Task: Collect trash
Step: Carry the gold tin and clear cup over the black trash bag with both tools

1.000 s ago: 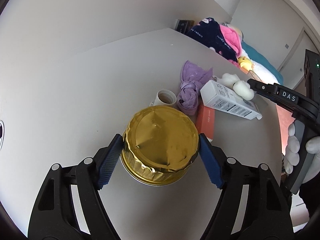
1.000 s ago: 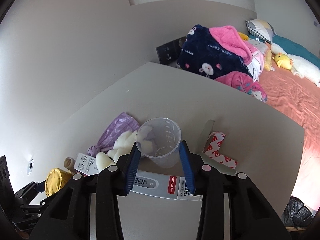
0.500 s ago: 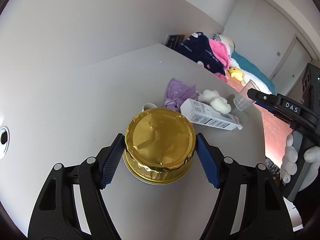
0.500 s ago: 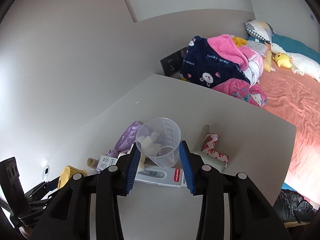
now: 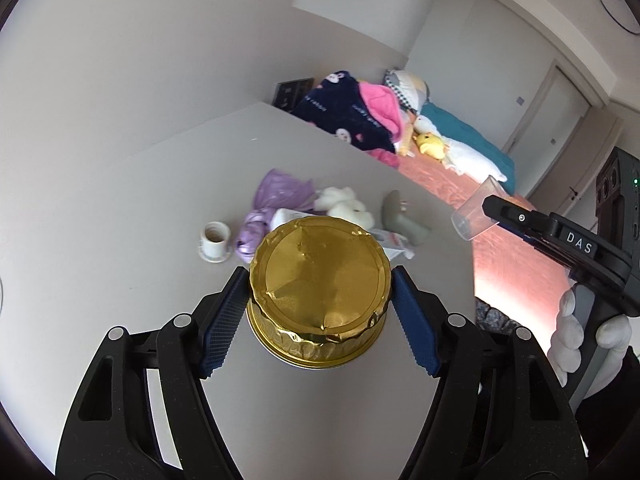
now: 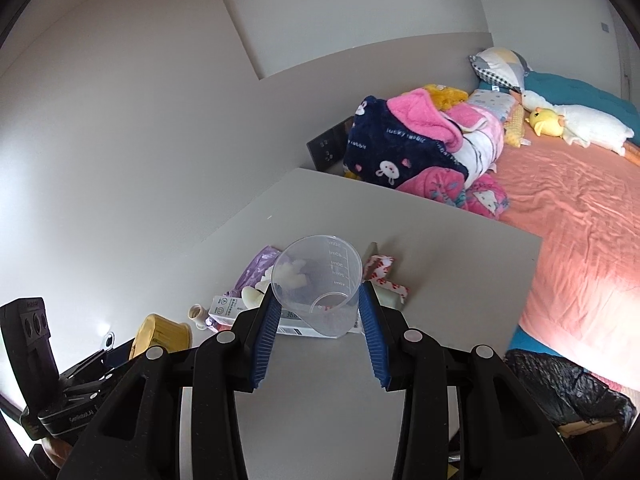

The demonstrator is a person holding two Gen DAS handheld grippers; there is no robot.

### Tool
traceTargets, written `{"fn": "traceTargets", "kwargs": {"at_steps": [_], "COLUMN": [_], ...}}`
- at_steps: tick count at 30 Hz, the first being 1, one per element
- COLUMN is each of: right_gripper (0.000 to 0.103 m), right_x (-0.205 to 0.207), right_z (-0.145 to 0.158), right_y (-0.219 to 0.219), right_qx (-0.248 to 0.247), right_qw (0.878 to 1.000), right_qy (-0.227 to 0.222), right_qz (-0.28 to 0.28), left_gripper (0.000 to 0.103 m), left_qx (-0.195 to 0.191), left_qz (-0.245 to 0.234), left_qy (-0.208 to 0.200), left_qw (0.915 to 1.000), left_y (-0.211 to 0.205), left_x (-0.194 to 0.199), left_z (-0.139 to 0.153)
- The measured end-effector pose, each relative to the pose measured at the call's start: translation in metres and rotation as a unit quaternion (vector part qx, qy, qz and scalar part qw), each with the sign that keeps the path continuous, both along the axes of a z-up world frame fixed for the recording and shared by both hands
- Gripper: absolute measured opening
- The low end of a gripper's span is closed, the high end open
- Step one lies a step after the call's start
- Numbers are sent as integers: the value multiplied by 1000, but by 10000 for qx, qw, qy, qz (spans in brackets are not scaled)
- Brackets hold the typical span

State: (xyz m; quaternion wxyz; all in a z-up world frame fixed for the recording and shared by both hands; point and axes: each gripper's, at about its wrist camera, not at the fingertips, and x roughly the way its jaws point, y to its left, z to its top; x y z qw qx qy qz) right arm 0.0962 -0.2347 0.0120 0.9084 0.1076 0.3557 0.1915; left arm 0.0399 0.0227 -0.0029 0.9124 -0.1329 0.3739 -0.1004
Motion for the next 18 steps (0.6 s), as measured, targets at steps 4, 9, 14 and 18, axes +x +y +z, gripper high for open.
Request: {"fn": "traceTargets", "kwargs": {"at_steps": [4,9,14,18], "right_gripper": [42,42,42,42], "right_x": [-12,-29,-44,-55], "right_z": [4,8,11,14], "right_y": [-15,-37,-59,-76], "right_qx": [59,107,162,191], "right_qw": [9999,9996,9990,9983], "right_qy": [-18,-73,-115,-147], "right_qz": [-106,-262,-401,-522], "left_gripper": [69,69,69,69], "left_qx": [-51,-125,-165,-161], "left_qz": [-254,-570,-921,-1210], "left_qy": [-28,-47,-58,-75], "left_qw": [9997,9983,9956,9925], "left_y": [-19,-42,-68,-90], "left_x": [-1,-3,-4,-4], "left_z": [5,10,14,17]}}
